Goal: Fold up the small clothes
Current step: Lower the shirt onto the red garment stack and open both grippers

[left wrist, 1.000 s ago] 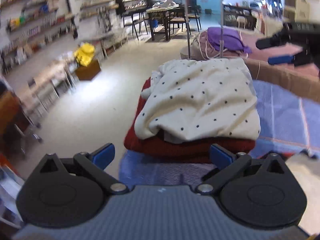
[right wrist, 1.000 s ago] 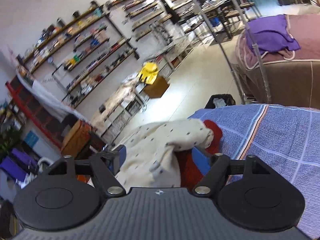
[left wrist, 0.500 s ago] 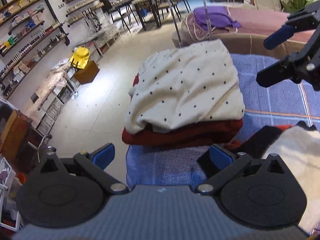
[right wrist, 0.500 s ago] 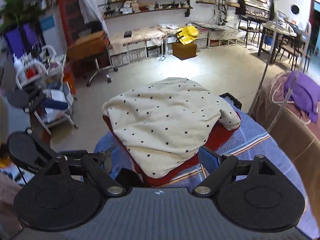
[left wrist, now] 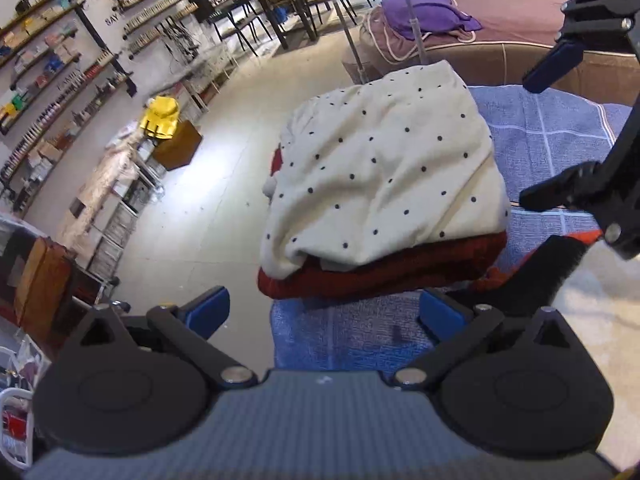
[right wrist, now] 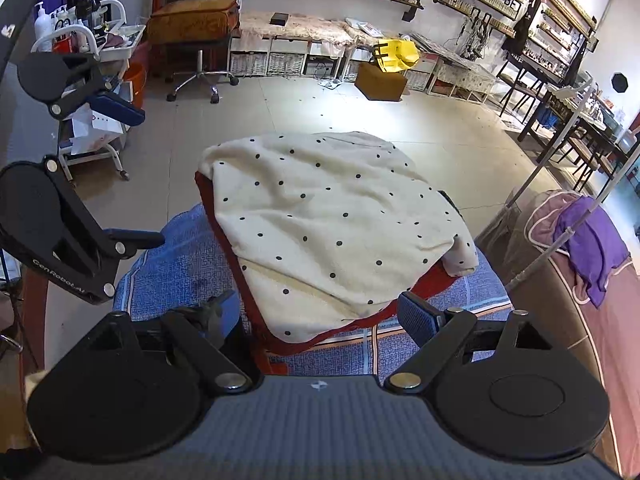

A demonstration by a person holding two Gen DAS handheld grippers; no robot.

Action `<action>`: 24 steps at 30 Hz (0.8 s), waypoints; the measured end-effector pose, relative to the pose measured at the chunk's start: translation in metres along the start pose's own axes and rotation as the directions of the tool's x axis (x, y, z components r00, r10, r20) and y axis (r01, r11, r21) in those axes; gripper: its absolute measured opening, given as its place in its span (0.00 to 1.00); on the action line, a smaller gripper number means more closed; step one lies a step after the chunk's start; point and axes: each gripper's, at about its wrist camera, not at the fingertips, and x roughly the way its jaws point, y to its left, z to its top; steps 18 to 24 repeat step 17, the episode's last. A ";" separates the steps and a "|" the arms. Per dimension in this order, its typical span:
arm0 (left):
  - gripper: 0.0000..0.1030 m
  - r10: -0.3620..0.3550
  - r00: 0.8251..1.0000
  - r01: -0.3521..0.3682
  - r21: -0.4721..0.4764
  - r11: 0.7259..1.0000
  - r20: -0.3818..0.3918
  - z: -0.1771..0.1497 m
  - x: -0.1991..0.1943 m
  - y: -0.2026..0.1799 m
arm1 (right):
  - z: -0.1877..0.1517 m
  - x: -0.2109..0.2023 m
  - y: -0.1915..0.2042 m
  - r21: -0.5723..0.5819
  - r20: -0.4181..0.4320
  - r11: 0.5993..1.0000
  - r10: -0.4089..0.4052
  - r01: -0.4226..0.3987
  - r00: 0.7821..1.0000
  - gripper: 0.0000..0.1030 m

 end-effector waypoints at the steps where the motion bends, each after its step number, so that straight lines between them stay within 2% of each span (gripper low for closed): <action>1: 1.00 0.006 1.000 -0.006 -0.004 1.000 0.002 0.002 0.002 0.001 | 0.001 0.001 0.001 0.001 -0.004 1.000 0.000 0.000 1.000 1.00; 5: 1.00 0.067 0.998 -0.066 0.034 0.997 -0.007 0.006 0.009 -0.004 | 0.003 0.004 0.005 -0.014 -0.012 1.000 -0.019 0.019 1.000 1.00; 24: 1.00 0.061 0.998 -0.062 0.068 0.996 0.013 0.011 0.008 -0.005 | 0.005 0.007 0.006 -0.013 -0.045 0.999 -0.032 0.031 0.999 1.00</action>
